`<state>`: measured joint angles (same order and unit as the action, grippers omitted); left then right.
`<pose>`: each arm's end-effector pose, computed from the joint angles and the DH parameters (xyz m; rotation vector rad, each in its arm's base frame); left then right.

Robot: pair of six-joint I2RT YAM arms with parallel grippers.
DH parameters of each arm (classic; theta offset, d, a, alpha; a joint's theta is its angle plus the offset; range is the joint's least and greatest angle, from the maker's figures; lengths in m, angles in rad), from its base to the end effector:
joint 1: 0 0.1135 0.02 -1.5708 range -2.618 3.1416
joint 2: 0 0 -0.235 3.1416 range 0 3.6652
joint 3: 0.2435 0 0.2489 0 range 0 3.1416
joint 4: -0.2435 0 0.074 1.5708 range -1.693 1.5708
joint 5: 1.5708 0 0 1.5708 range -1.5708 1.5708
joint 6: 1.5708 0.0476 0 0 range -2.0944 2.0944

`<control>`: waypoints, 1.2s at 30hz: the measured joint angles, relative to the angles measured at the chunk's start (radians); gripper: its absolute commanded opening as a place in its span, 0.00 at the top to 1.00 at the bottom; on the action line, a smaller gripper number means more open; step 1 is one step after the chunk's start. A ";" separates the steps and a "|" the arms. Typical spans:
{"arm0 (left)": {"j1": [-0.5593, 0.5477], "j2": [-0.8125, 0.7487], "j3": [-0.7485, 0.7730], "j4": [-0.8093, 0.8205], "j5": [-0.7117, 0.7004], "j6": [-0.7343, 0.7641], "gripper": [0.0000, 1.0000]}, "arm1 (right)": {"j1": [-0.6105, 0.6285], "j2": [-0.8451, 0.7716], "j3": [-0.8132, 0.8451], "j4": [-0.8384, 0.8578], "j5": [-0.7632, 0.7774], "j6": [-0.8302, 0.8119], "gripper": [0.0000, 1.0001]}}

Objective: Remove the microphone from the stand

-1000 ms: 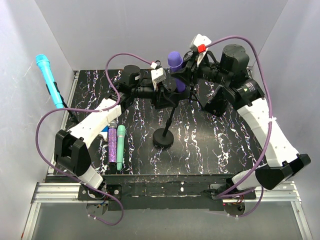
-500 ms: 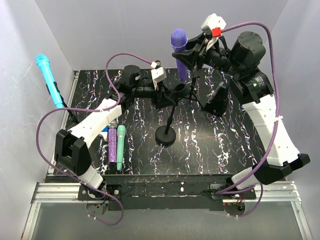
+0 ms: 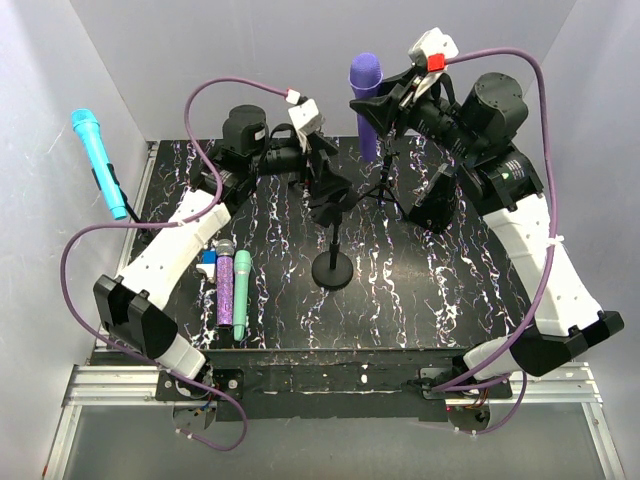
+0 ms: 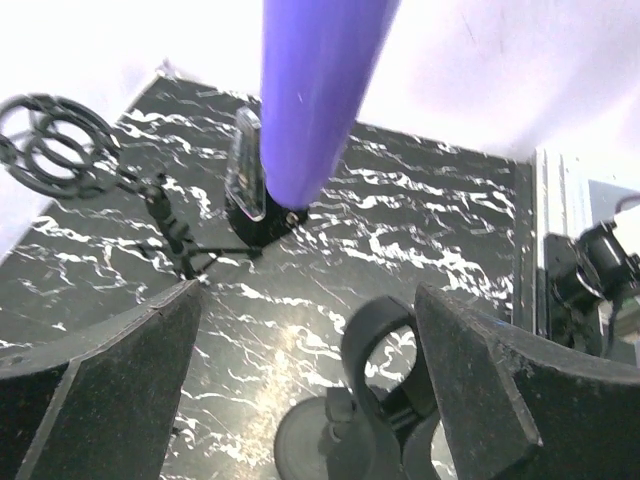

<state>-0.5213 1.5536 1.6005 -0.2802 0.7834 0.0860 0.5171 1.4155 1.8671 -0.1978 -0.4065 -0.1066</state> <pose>0.2948 -0.2080 0.3948 1.0730 1.5057 -1.0088 0.2417 0.1591 0.5346 -0.7386 1.1468 0.6132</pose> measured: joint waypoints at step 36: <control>-0.100 0.111 0.276 0.043 -0.192 -0.079 1.00 | -0.009 -0.008 -0.147 0.134 0.118 0.397 0.53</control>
<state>-0.6209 1.6646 1.8767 -0.2367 0.5911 0.0071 0.5083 1.4071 1.7203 -0.0635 -0.2886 0.2909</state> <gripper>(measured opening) 0.413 0.469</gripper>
